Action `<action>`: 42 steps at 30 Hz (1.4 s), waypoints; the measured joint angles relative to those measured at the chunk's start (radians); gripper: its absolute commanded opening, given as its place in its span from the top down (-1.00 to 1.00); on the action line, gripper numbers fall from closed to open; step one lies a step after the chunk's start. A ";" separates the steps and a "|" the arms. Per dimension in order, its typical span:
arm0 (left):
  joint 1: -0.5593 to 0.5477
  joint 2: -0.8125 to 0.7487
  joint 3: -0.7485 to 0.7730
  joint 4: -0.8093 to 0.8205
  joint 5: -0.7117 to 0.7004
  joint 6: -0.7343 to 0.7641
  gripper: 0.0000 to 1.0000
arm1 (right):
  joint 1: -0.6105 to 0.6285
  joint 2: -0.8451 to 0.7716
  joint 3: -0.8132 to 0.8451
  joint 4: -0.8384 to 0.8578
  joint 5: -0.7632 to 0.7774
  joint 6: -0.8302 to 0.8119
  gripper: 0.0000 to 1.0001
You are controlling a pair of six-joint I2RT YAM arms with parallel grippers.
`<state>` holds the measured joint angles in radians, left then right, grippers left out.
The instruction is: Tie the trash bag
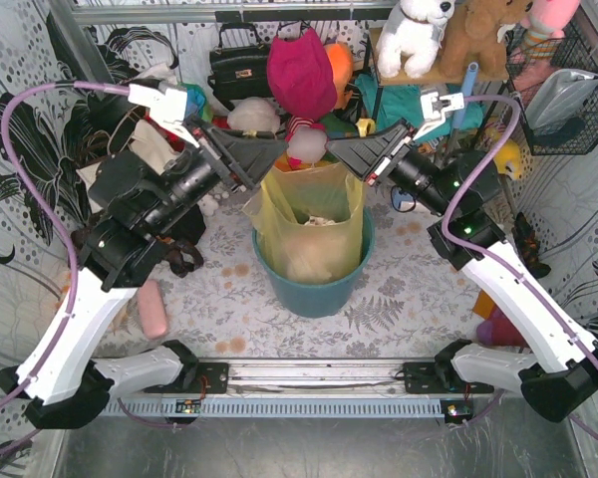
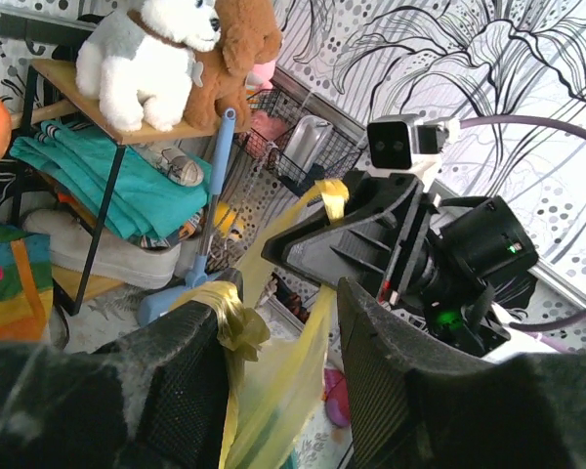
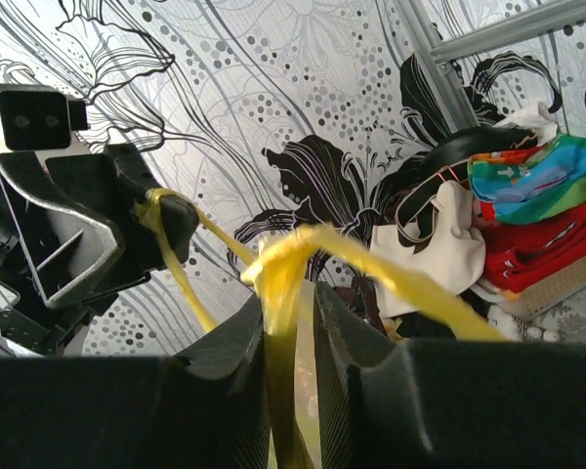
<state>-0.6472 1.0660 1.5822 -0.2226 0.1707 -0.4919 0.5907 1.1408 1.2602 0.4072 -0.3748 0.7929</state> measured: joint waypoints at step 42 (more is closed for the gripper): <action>0.000 0.015 0.237 -0.461 -0.116 0.098 -0.59 | 0.000 -0.042 0.473 -0.819 0.159 -0.290 -0.41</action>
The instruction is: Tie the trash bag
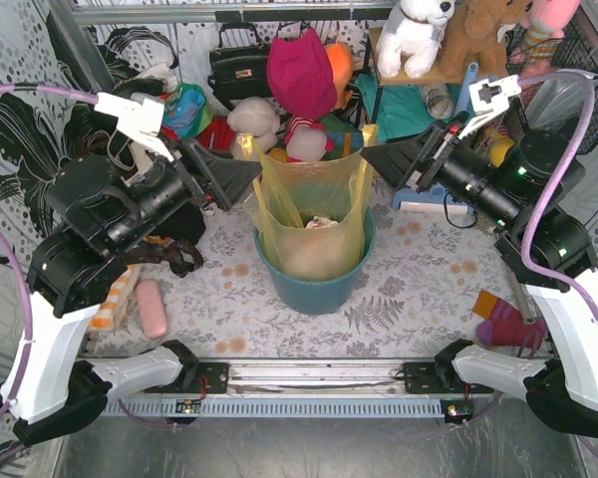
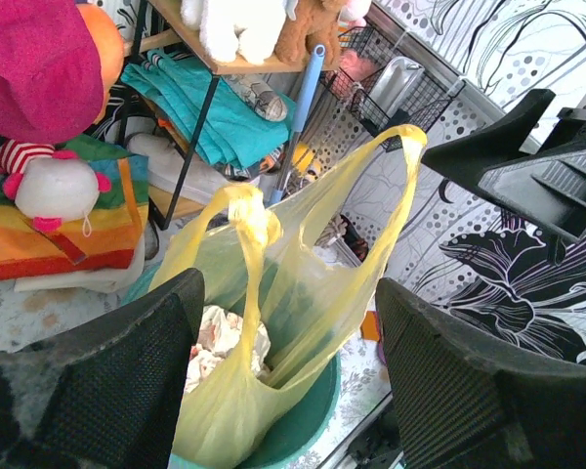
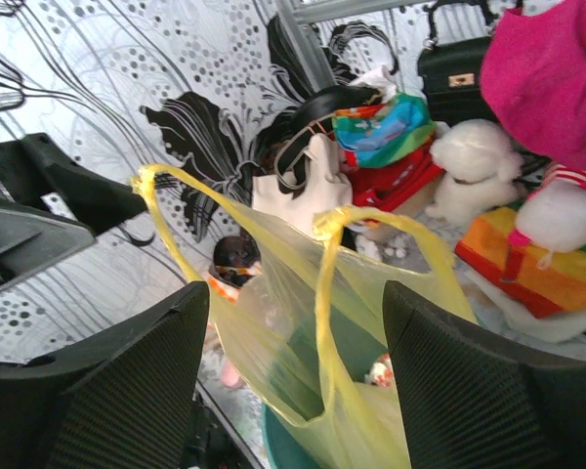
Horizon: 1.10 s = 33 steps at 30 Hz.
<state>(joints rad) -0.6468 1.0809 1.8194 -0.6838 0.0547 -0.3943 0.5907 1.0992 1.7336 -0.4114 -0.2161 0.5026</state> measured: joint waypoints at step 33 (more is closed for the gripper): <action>-0.138 0.094 -0.260 0.761 0.417 -0.347 -0.45 | 0.000 0.069 0.034 -0.003 0.083 0.029 0.42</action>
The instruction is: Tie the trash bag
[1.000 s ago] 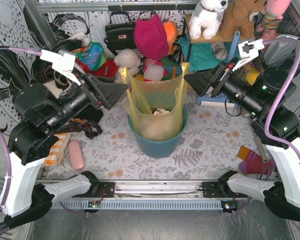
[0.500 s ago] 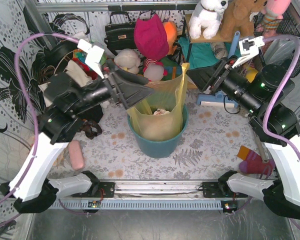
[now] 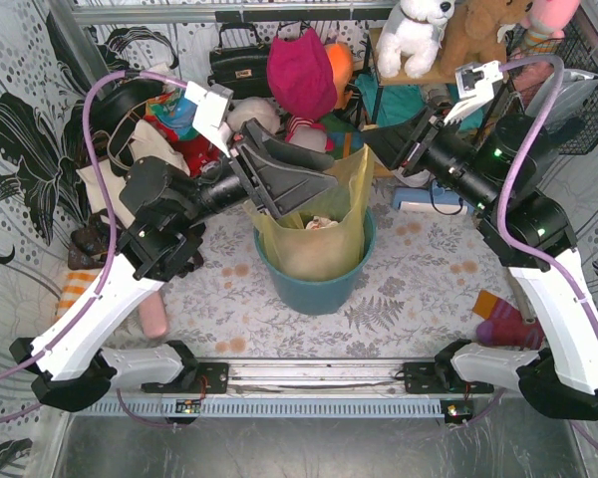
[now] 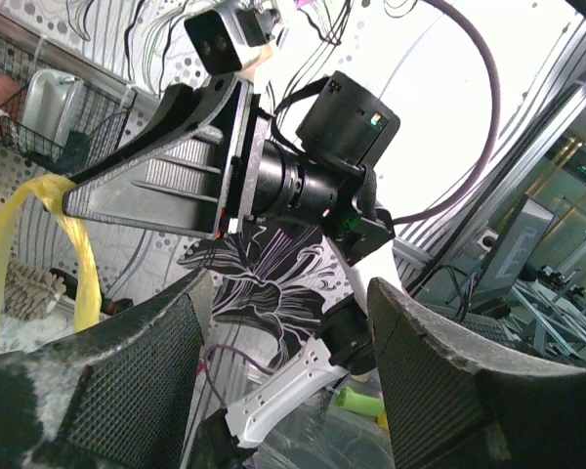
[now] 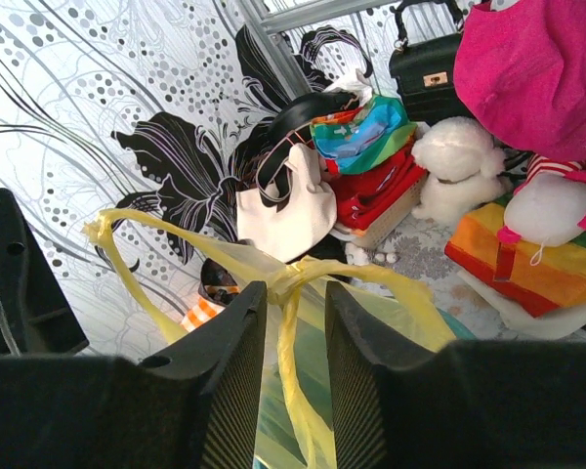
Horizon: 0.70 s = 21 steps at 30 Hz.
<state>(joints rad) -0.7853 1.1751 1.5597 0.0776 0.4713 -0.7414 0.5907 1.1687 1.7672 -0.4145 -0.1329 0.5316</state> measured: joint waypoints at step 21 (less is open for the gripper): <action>-0.130 0.038 -0.082 0.107 -0.219 0.066 -0.44 | 0.000 -0.017 -0.005 0.042 0.037 0.002 0.58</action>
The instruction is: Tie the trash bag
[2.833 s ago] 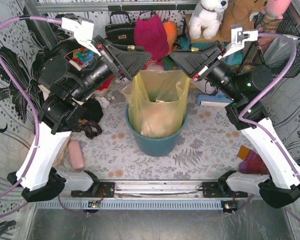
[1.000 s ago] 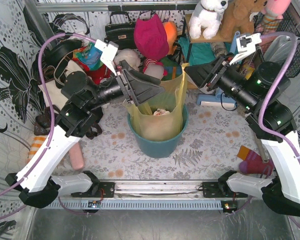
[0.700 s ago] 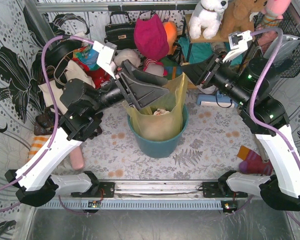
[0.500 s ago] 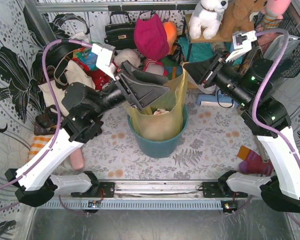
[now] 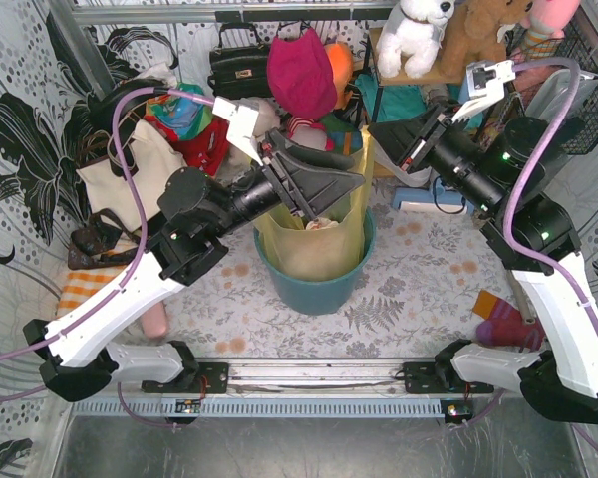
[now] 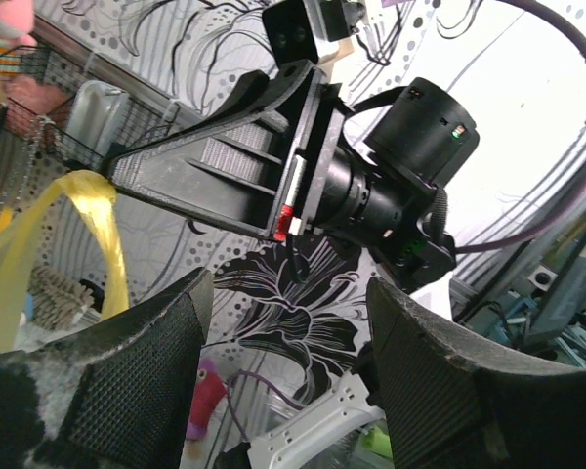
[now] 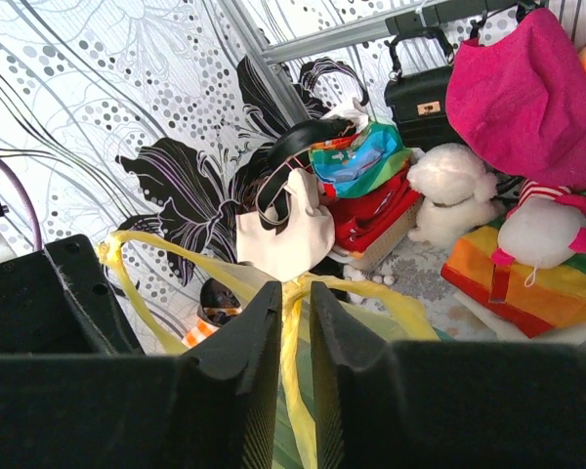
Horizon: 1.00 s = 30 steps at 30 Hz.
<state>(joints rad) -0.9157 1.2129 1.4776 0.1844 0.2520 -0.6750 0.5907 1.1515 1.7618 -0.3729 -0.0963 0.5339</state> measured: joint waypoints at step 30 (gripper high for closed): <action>0.000 0.011 -0.018 0.001 -0.084 0.049 -0.45 | 0.000 0.011 -0.052 0.026 -0.023 0.045 0.49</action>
<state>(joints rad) -0.9157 1.2243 1.4597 0.1856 0.1684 -0.6262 0.5907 1.1622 1.7096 -0.3473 -0.1192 0.5785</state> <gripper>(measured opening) 0.722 0.272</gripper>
